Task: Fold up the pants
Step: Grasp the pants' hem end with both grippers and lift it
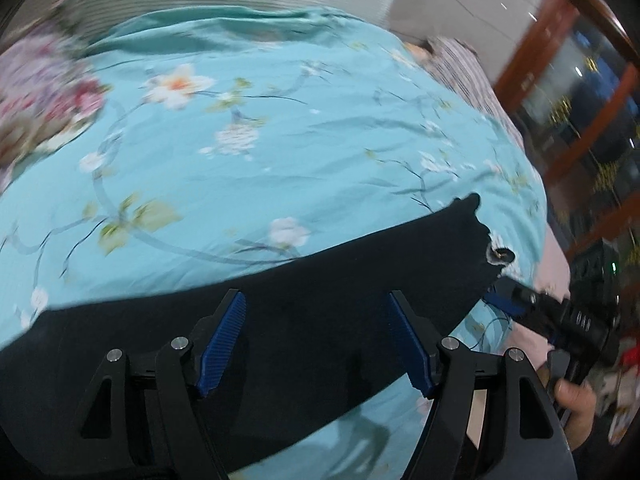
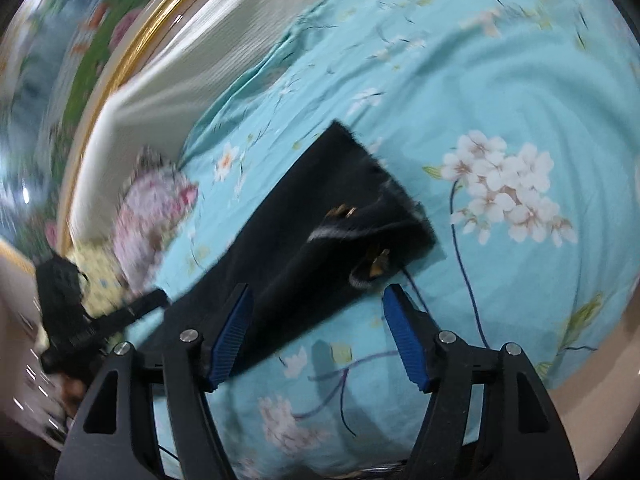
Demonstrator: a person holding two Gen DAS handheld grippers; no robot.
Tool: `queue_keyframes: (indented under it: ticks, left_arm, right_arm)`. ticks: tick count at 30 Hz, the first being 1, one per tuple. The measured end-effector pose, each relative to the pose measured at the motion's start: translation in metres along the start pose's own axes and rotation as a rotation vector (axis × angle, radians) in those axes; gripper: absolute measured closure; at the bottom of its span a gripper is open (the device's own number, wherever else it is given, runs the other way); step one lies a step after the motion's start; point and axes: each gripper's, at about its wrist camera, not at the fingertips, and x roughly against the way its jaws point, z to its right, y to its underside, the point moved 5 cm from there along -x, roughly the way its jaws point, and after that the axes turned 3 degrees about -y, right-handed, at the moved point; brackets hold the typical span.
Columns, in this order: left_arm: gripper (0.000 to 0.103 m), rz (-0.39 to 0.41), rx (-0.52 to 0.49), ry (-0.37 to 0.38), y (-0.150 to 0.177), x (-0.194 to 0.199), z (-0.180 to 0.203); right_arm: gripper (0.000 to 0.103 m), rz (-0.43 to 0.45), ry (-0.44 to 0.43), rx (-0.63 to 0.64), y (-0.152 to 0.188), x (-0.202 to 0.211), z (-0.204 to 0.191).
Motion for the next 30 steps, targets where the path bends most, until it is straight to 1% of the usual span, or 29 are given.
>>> queue_keyframes:
  ticks: [2, 4, 6, 7, 9, 10, 11, 14, 17, 20, 22, 24, 25, 27, 28, 29, 30]
  left_arm:
    - [0.03, -0.029, -0.048, 0.025, -0.007, -0.011, 0.011]
    - [0.03, -0.05, -0.094, 0.032, -0.014, -0.022, 0.022]
    - [0.03, -0.073, -0.125, 0.047, -0.022, -0.034, 0.033]
    - [0.03, -0.085, -0.132, 0.057, -0.025, -0.039, 0.037]
    - [0.03, -0.117, -0.148, 0.084, -0.032, -0.052, 0.048]
    - [0.03, -0.13, -0.159, 0.1, -0.036, -0.058, 0.053]
    - [0.03, -0.143, -0.175, 0.122, -0.04, -0.064, 0.061]
    - [0.03, -0.183, -0.215, 0.153, -0.049, -0.083, 0.08]
    - [0.03, -0.232, -0.248, 0.183, -0.056, -0.102, 0.098]
    - [0.035, -0.254, -0.291, 0.217, -0.059, -0.113, 0.116]
    - [0.046, -0.27, -0.314, 0.234, -0.061, -0.121, 0.126]
    - [0.05, -0.28, -0.316, 0.236, -0.063, -0.129, 0.133]
    - [0.054, -0.282, -0.32, 0.235, -0.065, -0.132, 0.136]
    - [0.067, -0.277, -0.338, 0.242, -0.067, -0.134, 0.143]
    - [0.08, -0.275, -0.343, 0.253, -0.067, -0.134, 0.145]
    - [0.086, -0.279, -0.345, 0.274, -0.068, -0.135, 0.149]
    - [0.086, -0.268, -0.352, 0.274, -0.067, -0.133, 0.151]
  right_arm:
    - [0.035, 0.008, -0.034, -0.068, -0.007, -0.002, 0.005]
    - [0.035, 0.017, -0.066, -0.125, -0.012, -0.005, 0.01]
    - [0.035, 0.03, -0.084, -0.143, -0.016, -0.007, 0.01]
    - [0.039, 0.031, -0.08, -0.138, -0.017, -0.009, 0.009]
    - [0.081, 0.028, -0.044, -0.113, -0.019, -0.011, 0.009]
    - [0.086, 0.017, -0.03, -0.106, -0.02, -0.012, 0.013]
    - [0.089, 0.013, -0.036, -0.114, -0.019, -0.011, 0.019]
    - [0.091, 0.023, -0.069, -0.13, -0.019, -0.004, 0.033]
    - [0.091, 0.028, -0.068, -0.094, -0.019, -0.001, 0.032]
    - [0.091, 0.026, -0.076, -0.086, -0.019, -0.001, 0.033]
    - [0.091, 0.027, -0.087, -0.083, -0.018, 0.0, 0.035]
    - [0.091, 0.028, -0.079, -0.06, -0.017, 0.0, 0.033]
    - [0.091, 0.028, -0.073, -0.047, -0.017, 0.0, 0.032]
    - [0.091, 0.026, -0.071, -0.035, -0.016, 0.0, 0.031]
    - [0.091, 0.027, -0.078, -0.04, -0.016, 0.0, 0.032]
    - [0.091, 0.027, -0.085, -0.043, -0.016, 0.0, 0.032]
    - [0.091, 0.023, -0.091, -0.041, -0.016, -0.001, 0.032]
